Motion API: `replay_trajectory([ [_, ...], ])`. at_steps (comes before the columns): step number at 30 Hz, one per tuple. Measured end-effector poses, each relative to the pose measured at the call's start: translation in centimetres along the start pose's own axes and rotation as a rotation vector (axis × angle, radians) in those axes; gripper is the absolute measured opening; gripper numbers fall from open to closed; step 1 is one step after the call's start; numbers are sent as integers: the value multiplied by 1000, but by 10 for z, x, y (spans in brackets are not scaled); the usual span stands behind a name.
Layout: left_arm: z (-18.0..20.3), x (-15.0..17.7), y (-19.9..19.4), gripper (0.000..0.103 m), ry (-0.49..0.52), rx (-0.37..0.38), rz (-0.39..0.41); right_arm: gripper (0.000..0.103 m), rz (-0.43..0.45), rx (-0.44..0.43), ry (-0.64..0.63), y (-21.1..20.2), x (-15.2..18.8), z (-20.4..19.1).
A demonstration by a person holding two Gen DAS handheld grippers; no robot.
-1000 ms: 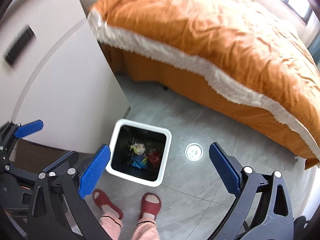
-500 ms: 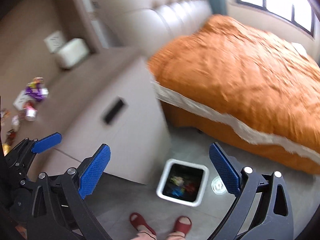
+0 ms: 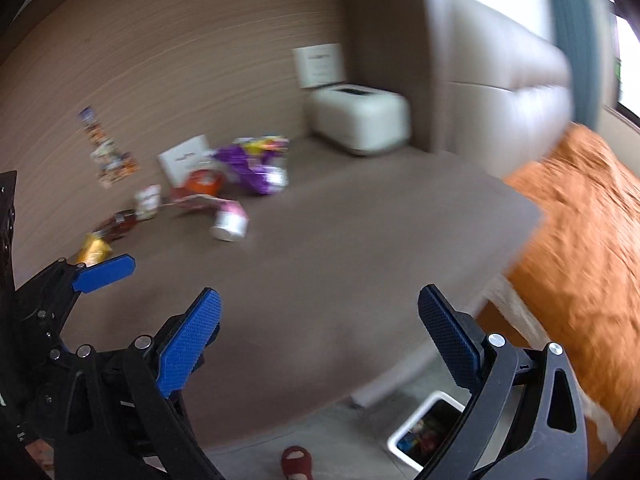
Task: Collect trash
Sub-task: 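Lift both open tools from the bin back to the desk, then grasp the yellow cup with the left tool while the right tool grasps the pink-white wrapper, then carry the yellow cup and pink wrapper to the bin and release them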
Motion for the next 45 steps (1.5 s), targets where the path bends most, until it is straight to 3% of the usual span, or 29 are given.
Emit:
replay_trajectory([
  [5, -66, -11, -5, 97, -83, -84, 23, 98, -1, -70, -80, 32, -35, -48],
  [9, -123, -18, 1, 97, -132, -185, 33, 98, -15, -71, -158, 68, -55, -78],
  [14, -191, -20, 10, 97, -183, -297, 15, 98, -57, -52, -164, 104, -62, -85],
  [20, -249, -14, 28, 97, -236, -377, -34, 98, -129, -6, -148, 149, -67, -82],
  [25, -273, -13, 47, 97, -277, -347, -91, 98, -176, 14, -165, 183, -75, -80],
  [27, -281, -13, 56, 93, -304, -322, -116, 89, -191, -1, -161, 193, -78, -80],
  [29, -286, -12, 63, 78, -322, -308, -139, 71, -211, -18, -157, 201, -78, -79],
  [31, -289, -10, 69, 67, -335, -307, -159, 62, -209, -22, -160, 203, -78, -78],
  [33, -290, -9, 71, 63, -344, -296, -157, 49, -201, -44, -169, 203, -79, -79],
  [35, -289, -9, 70, 51, -343, -281, -151, 33, -193, -50, -162, 203, -80, -77],
  [41, -278, -5, 60, 43, -325, -260, -145, 31, -173, -107, -69, 193, -76, -64],
  [45, -263, -7, 46, 43, -307, -232, -120, 31, -150, -134, -32, 173, -70, -56],
])
Point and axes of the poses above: each gripper's, at about its wrist camera, not at the fingertips, and y roughly the way its jaws point, z to its right, x to its underside, the point moved 2 cm from there along y, roughly the way its jaws point, and after that the axes turned 14 degrees about -y, right-handed, at the moved point
